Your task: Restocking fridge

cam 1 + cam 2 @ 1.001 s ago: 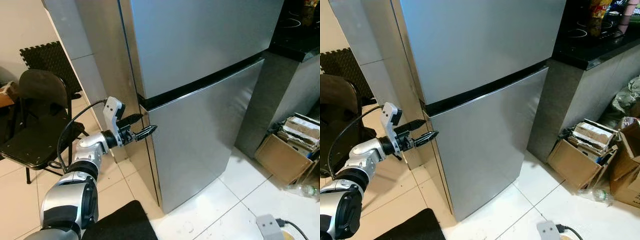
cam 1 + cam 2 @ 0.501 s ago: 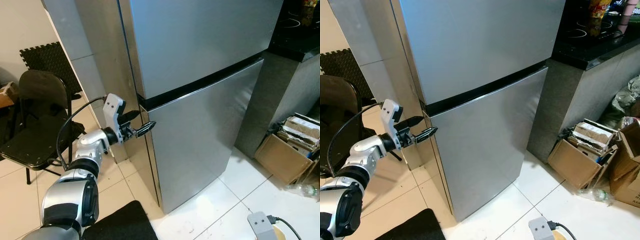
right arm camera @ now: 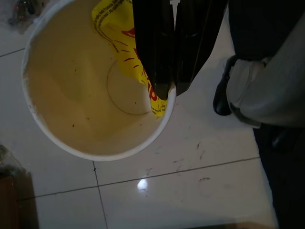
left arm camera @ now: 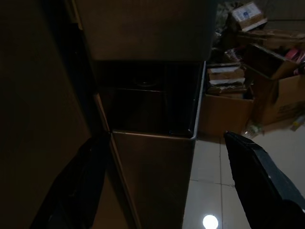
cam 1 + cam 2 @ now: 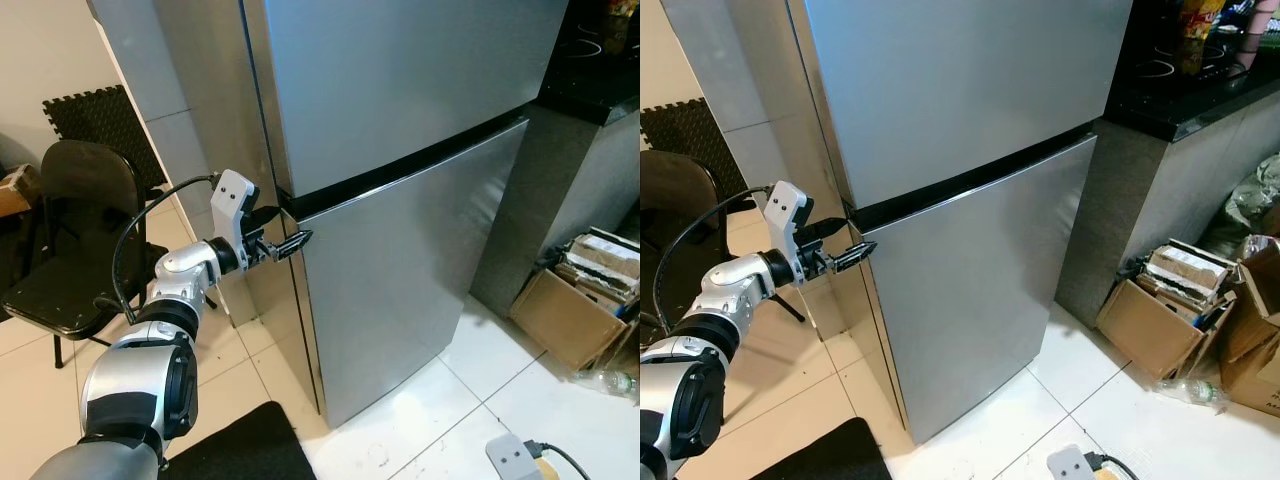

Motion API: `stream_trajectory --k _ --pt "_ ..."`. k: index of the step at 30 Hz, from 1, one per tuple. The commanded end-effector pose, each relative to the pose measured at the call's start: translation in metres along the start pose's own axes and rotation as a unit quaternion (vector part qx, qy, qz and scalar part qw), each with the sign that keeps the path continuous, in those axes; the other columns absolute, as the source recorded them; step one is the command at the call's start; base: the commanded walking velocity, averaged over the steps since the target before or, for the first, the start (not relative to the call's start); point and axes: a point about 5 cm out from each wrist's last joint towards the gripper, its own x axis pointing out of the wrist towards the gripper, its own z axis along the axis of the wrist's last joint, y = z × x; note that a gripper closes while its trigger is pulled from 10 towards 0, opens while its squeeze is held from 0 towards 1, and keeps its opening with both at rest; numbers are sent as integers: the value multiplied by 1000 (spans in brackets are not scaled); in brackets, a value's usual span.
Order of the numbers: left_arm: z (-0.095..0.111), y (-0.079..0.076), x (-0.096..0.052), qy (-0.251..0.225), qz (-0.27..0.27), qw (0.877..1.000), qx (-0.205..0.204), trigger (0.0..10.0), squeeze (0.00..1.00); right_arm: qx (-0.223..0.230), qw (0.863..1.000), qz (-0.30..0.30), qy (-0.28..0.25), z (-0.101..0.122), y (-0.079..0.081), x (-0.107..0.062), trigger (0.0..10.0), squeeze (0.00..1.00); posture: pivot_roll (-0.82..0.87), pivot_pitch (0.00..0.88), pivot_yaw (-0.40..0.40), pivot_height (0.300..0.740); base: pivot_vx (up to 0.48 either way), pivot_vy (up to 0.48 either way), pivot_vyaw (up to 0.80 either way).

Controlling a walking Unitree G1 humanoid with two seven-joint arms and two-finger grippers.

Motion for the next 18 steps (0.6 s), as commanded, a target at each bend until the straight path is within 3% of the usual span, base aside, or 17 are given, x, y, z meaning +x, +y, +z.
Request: stream_trajectory --k 1,12,16,18 --pt "5 5 -3 4 7 1000 16 10000 0 -6 1000 2 -3 -3 -1 -2 10000 0 -149 35 25 740 0 0 0" --pt "-14 4 -12 46 8 999 2 10000 0 -21 1000 5 2 -13 -2 -7 10000 0 -168 79 26 740 0 0 0" --pt "-19 0 -12 44 -5 999 -13 10000 0 -23 1000 6 4 -15 -1 -8 10000 0 -172 86 27 740 0 0 0" --pt "-22 -8 -7 37 -36 998 -22 10000 0 -24 1000 6 4 -16 -1 -9 10000 0 -171 86 30 740 0 0 0"
